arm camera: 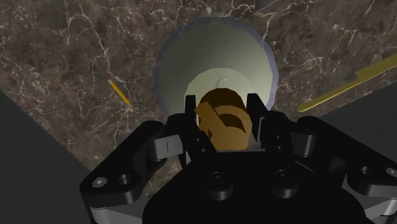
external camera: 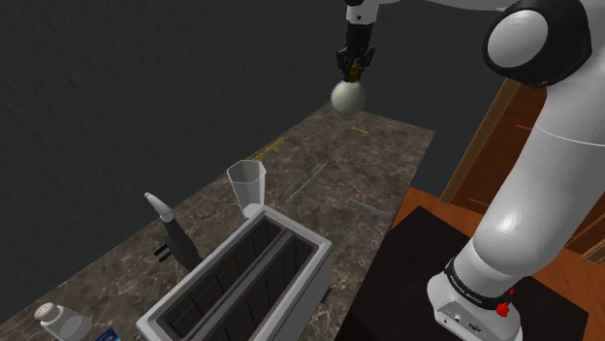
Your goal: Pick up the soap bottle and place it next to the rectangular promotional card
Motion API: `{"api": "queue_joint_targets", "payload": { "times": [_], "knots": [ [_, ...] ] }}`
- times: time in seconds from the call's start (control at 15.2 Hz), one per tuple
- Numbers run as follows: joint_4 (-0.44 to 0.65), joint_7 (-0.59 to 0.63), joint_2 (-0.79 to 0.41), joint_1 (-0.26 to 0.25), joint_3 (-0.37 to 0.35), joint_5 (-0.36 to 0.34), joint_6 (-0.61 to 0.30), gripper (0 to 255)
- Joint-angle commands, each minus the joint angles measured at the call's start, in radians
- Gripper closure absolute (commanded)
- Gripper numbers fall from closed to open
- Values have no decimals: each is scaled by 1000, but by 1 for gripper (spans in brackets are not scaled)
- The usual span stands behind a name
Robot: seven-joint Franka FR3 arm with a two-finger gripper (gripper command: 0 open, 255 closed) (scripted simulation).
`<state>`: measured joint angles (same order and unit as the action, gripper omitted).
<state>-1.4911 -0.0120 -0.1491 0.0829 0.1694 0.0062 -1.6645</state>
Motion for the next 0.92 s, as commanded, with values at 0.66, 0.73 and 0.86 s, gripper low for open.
{"api": "queue_joint_targets", "payload": {
  "times": [0.66, 0.73, 0.86],
  "knots": [
    [118, 42, -3, -25, -16, -3, 116, 255],
    [91, 65, 13, -39, -26, -7, 104, 255],
    [43, 111, 40, -67, -45, -14, 83, 255]
  ]
}}
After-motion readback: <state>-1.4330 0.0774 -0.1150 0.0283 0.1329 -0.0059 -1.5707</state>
